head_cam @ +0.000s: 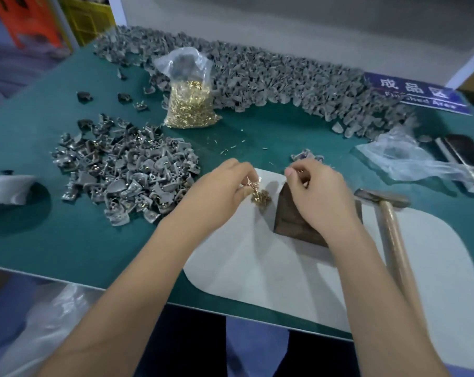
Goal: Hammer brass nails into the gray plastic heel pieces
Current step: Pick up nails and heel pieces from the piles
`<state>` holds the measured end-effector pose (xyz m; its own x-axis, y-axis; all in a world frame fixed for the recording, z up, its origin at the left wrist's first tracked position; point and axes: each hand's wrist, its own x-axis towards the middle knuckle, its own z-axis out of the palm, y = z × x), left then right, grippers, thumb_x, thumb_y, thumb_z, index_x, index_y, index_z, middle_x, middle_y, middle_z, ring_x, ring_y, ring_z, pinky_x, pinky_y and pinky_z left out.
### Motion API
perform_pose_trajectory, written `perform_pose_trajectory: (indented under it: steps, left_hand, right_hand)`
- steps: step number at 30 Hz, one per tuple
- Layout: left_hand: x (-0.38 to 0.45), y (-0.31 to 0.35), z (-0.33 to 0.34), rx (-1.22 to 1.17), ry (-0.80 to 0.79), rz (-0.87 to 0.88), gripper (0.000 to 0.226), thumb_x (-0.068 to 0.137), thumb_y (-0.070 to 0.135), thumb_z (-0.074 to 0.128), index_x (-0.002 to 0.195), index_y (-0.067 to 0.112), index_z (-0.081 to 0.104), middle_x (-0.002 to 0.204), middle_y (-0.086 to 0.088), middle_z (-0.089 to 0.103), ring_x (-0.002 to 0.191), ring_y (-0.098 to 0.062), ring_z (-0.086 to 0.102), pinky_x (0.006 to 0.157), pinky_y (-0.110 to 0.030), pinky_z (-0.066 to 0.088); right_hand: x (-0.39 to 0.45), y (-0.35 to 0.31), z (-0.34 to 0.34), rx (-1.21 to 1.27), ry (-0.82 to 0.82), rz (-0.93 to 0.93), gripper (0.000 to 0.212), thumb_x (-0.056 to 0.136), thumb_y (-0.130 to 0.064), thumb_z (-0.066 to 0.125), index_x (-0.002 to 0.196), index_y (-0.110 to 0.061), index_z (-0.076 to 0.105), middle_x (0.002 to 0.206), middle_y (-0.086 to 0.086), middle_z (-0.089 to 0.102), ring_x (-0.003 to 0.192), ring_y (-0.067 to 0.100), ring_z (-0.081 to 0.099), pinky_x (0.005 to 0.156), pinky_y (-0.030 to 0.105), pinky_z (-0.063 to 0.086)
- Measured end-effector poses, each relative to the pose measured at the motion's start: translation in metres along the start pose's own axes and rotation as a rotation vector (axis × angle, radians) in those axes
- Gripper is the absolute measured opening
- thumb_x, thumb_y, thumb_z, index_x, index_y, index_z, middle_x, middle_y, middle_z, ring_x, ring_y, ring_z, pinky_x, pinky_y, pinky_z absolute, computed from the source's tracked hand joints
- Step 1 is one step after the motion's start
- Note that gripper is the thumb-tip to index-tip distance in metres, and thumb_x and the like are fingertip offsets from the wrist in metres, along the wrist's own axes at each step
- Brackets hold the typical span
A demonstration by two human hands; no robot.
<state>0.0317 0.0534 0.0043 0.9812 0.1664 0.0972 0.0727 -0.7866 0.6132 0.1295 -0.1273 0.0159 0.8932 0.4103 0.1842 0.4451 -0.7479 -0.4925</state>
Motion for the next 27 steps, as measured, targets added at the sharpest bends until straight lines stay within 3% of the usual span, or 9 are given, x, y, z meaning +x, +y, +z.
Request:
perform_pose_trajectory:
  steps: [3, 5, 8, 14, 24, 27]
  left_hand:
    - [0.008, 0.002, 0.001, 0.079, 0.004, -0.029, 0.032, 0.104, 0.017, 0.053, 0.136, 0.022, 0.052, 0.130, -0.002, 0.048, 0.107, -0.026, 0.060, 0.093, -0.049, 0.049]
    - [0.016, 0.001, 0.003, 0.191, 0.022, 0.009, 0.036, 0.106, 0.019, 0.048, 0.142, 0.022, 0.050, 0.137, 0.000, 0.050, 0.125, -0.024, 0.047, 0.100, -0.047, 0.043]
    - [0.018, 0.000, 0.010, 0.234, 0.027, 0.058, 0.035, 0.109, 0.025, 0.040, 0.142, 0.024, 0.052, 0.141, 0.008, 0.053, 0.134, -0.017, 0.037, 0.107, -0.040, 0.034]
    - [0.012, -0.005, 0.022, 0.200, 0.095, 0.043, 0.037, 0.106, 0.013, 0.042, 0.140, 0.025, 0.052, 0.136, 0.009, 0.055, 0.129, -0.015, 0.040, 0.104, -0.035, 0.031]
    - [0.008, -0.006, 0.019, 0.171, 0.123, 0.058, 0.033, 0.105, 0.009, 0.044, 0.133, 0.021, 0.058, 0.126, 0.007, 0.061, 0.119, -0.019, 0.045, 0.101, -0.040, 0.036]
    - [0.009, -0.008, 0.015, 0.019, 0.157, 0.031, 0.031, 0.104, 0.004, 0.048, 0.125, 0.016, 0.066, 0.116, 0.003, 0.067, 0.108, -0.013, 0.046, 0.094, -0.030, 0.038]
  right_hand:
    - [0.001, -0.001, 0.002, 0.026, -0.005, 0.004, 0.020, 0.102, -0.042, 0.052, 0.110, -0.031, 0.066, 0.097, -0.010, 0.071, 0.091, 0.021, 0.063, 0.075, 0.035, 0.048]
    - [0.002, -0.002, 0.003, -0.053, -0.026, -0.007, 0.026, 0.103, -0.043, 0.047, 0.101, -0.028, 0.067, 0.091, -0.009, 0.071, 0.087, 0.023, 0.063, 0.072, 0.035, 0.047]
    - [0.004, -0.001, 0.003, -0.097, -0.069, -0.018, 0.041, 0.104, -0.045, 0.042, 0.089, -0.019, 0.070, 0.082, -0.005, 0.071, 0.082, 0.025, 0.063, 0.069, 0.034, 0.049]
    - [0.004, -0.001, 0.001, -0.088, -0.081, -0.065, 0.042, 0.105, -0.043, 0.043, 0.084, -0.019, 0.070, 0.074, -0.004, 0.069, 0.076, 0.022, 0.061, 0.061, 0.030, 0.043]
    - [0.000, 0.000, -0.004, -0.045, -0.073, -0.130, 0.042, 0.105, -0.041, 0.045, 0.083, -0.016, 0.071, 0.075, -0.001, 0.070, 0.075, 0.021, 0.062, 0.070, 0.035, 0.053]
    - [0.001, 0.000, -0.004, -0.048, -0.070, -0.128, 0.042, 0.105, -0.041, 0.044, 0.083, -0.015, 0.071, 0.075, 0.000, 0.070, 0.074, 0.021, 0.061, 0.070, 0.035, 0.053]
